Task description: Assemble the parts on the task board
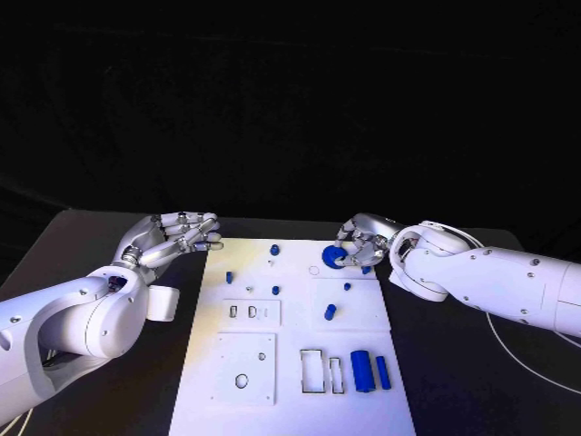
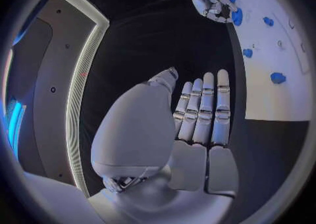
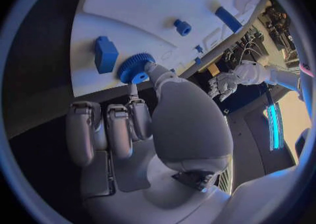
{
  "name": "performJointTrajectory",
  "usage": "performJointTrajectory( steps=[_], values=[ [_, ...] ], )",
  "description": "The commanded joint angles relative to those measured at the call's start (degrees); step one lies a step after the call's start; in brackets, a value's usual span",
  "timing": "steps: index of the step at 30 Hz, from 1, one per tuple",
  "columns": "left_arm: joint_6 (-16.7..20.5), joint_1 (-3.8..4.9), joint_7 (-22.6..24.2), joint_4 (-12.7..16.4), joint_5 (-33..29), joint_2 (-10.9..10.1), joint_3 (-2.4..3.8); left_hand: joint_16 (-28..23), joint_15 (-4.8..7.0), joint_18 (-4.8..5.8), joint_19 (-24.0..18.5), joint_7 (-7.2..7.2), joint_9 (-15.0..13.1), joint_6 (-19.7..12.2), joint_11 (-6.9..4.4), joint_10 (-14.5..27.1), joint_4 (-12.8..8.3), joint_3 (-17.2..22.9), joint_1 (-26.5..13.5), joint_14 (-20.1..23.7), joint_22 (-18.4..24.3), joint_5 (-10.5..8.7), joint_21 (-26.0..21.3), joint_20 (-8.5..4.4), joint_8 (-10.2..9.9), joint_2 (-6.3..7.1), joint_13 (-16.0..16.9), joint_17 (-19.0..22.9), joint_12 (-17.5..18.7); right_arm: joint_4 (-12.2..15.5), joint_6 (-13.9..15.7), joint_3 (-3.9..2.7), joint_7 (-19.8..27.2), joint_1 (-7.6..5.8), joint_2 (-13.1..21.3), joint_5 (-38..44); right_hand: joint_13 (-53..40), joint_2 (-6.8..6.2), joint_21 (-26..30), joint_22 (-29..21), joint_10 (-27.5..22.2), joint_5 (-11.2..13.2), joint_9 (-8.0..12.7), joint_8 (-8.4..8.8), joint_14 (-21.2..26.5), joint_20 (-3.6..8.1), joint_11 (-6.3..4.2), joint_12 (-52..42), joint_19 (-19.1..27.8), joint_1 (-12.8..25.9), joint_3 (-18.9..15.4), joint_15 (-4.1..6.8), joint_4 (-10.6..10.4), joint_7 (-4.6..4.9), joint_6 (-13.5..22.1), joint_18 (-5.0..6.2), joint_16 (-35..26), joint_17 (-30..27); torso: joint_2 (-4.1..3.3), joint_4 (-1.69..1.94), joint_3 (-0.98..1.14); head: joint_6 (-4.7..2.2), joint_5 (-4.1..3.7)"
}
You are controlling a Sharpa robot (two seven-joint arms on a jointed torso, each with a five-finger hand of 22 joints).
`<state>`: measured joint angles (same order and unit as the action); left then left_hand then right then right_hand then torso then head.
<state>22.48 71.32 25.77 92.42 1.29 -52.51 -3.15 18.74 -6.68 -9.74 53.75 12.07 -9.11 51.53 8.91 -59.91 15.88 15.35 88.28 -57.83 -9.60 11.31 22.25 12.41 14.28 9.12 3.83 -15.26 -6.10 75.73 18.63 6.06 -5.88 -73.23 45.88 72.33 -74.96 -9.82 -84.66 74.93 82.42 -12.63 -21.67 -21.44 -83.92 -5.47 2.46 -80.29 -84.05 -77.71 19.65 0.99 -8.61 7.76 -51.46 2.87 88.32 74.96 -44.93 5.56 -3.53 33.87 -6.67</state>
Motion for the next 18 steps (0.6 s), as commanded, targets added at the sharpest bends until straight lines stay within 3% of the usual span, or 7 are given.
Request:
performJointTrajectory(
  steps=[1,8,14,18],
  values=[
    [-1.1,0.07,0.1,0.0,-0.1,0.2,0.05,-0.2,0.0,-0.69,0.5,0.15,-0.1,-0.2,0.44,-0.1,-0.1,0.4,0.2,0.3,-0.1,-0.31,0.3,-0.1,-0.2,0.23,0.0,-0.1,0.4,0.4,0.0,0.17,-0.5,0.34,-0.1,3.2,-5.0,0.68,-0.4,8.6,0.5,0.3,-1.1,-0.96,-5.1,0.66,-0.27,-0.6,-1.8,-1.2,1.4,0.58,0.3,-0.95,-1.9,-1.11,0.4,10.3,-0.05,-0.03,0.03,0.03,0.0],
    [-1.4,0.07,-0.2,-0.2,-0.1,0.2,0.05,-0.2,0.0,-0.68,0.5,0.14,-0.1,-0.2,0.44,-0.1,-0.2,0.4,0.2,0.4,-0.1,-0.3,0.4,-0.11,-0.2,0.19,0.0,-0.1,0.4,2.3,5.6,0.17,-2.2,0.71,0.0,11.2,-7.8,-1.33,-1.9,10.7,2.6,2.1,-2.4,-1.47,-5.2,1.4,-1.05,-3.1,-3.1,1.7,3.1,1.3,-0.5,-1.87,-3.8,-1.66,0.5,10.8,-0.03,0.04,0.02,0.02,-0.24],
    [-1.6,0.07,-0.4,-0.3,-0.1,0.1,0.05,-0.3,0.0,-0.68,0.5,0.15,-0.1,-0.3,0.44,-0.1,-0.2,0.5,0.3,0.4,-0.1,-0.32,0.4,-0.12,-0.2,0.17,0.0,-0.1,0.5,4.7,9.7,0.15,-4.1,0.87,0.3,15.4,-7.7,-1.98,-2.1,11.0,2.6,1.3,-2.8,-1.36,-5.3,1.53,-1.13,-3.0,-3.3,2.5,3.4,1.39,-0.8,-1.92,-3.8,-1.73,0.5,10.8,-0.12,-0.11,0.08,-0.1,0.05],
    [-1.8,0.07,-0.6,-0.4,-0.1,0.1,0.05,-0.3,-0.01,-0.68,0.5,0.17,-0.1,-0.3,0.45,-0.1,-0.3,0.6,0.3,0.4,-0.1,-0.33,0.5,-0.14,-0.2,0.19,-0.1,-0.1,0.5,7.8,11.8,0.07,-5.3,0.79,0.7,17.6,-7.8,-2.14,-2.5,11.4,2.6,1.0,-2.9,-1.33,-5.3,1.57,-1.16,-3.0,-3.5,2.8,3.6,1.42,-1.0,-1.96,-3.8,-1.85,0.5,10.8,0.0,0.06,0.05,-0.03,0.11]
  ],
)
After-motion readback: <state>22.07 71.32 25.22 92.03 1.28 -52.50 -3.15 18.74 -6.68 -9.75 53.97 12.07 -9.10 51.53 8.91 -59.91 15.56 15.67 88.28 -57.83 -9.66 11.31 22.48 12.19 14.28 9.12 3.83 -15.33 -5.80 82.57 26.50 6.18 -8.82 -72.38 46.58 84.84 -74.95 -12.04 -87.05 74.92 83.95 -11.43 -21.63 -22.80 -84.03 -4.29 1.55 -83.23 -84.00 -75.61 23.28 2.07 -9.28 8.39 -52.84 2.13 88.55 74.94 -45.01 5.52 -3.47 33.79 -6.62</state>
